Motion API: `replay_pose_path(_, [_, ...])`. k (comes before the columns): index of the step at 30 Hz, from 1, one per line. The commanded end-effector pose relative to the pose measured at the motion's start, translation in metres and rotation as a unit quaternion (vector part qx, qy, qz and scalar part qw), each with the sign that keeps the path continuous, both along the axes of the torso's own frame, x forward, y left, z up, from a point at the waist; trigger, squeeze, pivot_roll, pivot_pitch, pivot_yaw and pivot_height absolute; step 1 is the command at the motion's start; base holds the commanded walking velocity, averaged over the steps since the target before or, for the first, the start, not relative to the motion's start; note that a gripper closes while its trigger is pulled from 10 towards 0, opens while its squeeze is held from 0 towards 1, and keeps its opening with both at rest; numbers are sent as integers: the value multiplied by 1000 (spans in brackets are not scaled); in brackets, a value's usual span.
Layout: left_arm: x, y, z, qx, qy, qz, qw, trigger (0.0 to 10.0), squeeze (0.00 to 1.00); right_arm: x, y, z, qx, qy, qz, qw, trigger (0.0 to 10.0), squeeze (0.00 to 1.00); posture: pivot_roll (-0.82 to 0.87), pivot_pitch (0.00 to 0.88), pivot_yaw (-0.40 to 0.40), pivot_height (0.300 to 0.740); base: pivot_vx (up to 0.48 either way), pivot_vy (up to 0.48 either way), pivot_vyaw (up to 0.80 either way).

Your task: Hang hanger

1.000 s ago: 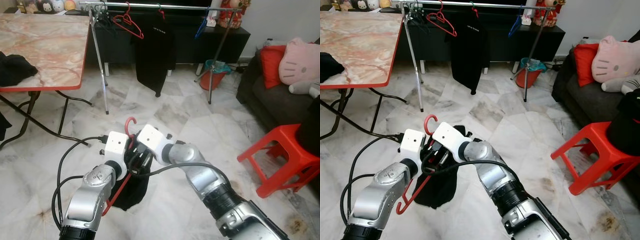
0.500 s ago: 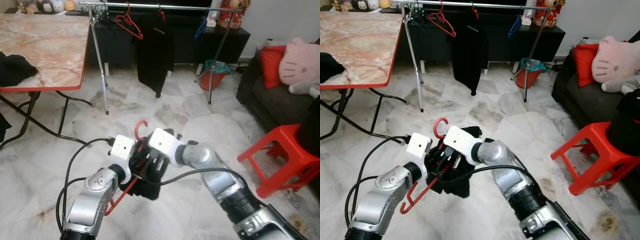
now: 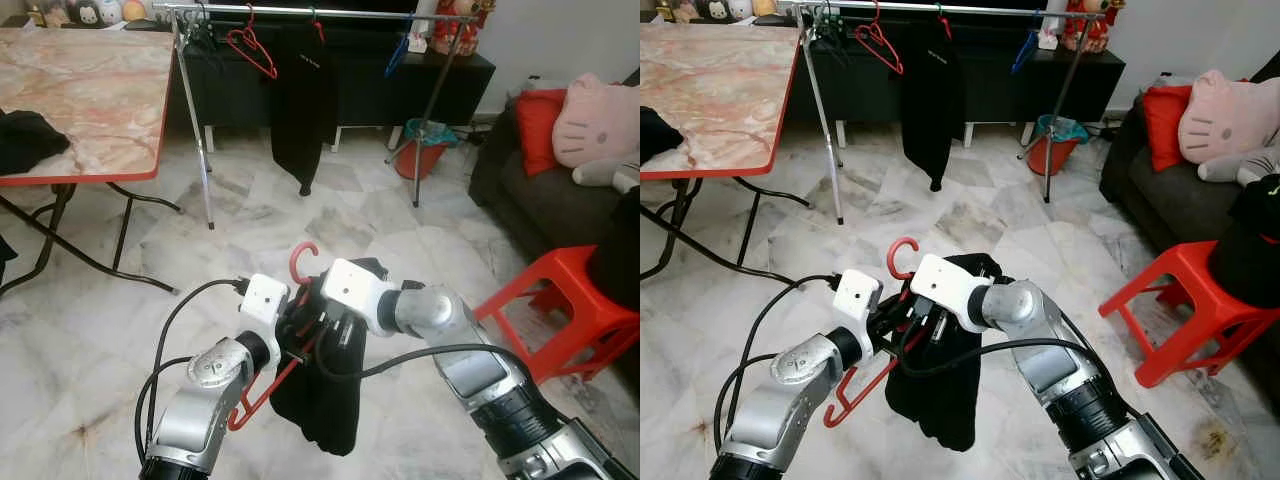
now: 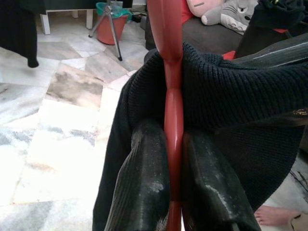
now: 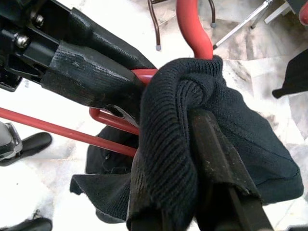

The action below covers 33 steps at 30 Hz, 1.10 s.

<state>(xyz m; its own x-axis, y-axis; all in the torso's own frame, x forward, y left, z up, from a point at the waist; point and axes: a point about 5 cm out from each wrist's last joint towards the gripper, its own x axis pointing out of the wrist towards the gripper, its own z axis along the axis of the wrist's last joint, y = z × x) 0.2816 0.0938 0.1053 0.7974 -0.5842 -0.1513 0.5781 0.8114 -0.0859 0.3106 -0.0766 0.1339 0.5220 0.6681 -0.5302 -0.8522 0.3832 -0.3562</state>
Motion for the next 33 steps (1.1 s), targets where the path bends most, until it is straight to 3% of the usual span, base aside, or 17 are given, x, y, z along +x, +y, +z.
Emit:
replay_pose_path(1, [0,-31,28,-45,-67,-69,994,10000,0,-10,14,-3,13,21,37,999,10000,0,100,52,-148,740,0,0,0])
replay_pose_path(5, [1,-30,29,-49,-74,-60,994,10000,0,-6,3,-3,-2,20,16,1000,10000,0,100,51,-150,740,0,0,0])
replay_pose_path(6, [1,-29,30,-50,-78,-57,994,10000,0,-5,1,-3,-5,18,11,1000,10000,647,99,49,-150,740,0,0,0])
replay_pose_path(7, [3,-28,32,-56,-84,-49,994,10000,0,-3,-2,-2,-9,14,1,1000,10000,1000,99,46,-150,740,0,0,0])
replay_pose_path(13, [10,-22,41,-78,-109,-16,991,10000,0,-1,-11,2,-11,5,-23,1000,10000,1000,94,38,-148,740,0,0,0])
replay_pose_path(22, [16,-17,40,-74,-118,18,990,10000,0,-7,-16,4,-14,8,-23,1000,10000,1000,83,25,-151,740,0,0,0])
replay_pose_path(33, [19,-16,27,-31,-117,38,992,10000,0,-16,-27,12,-30,7,-18,999,10000,1000,83,25,-151,740,0,0,0])
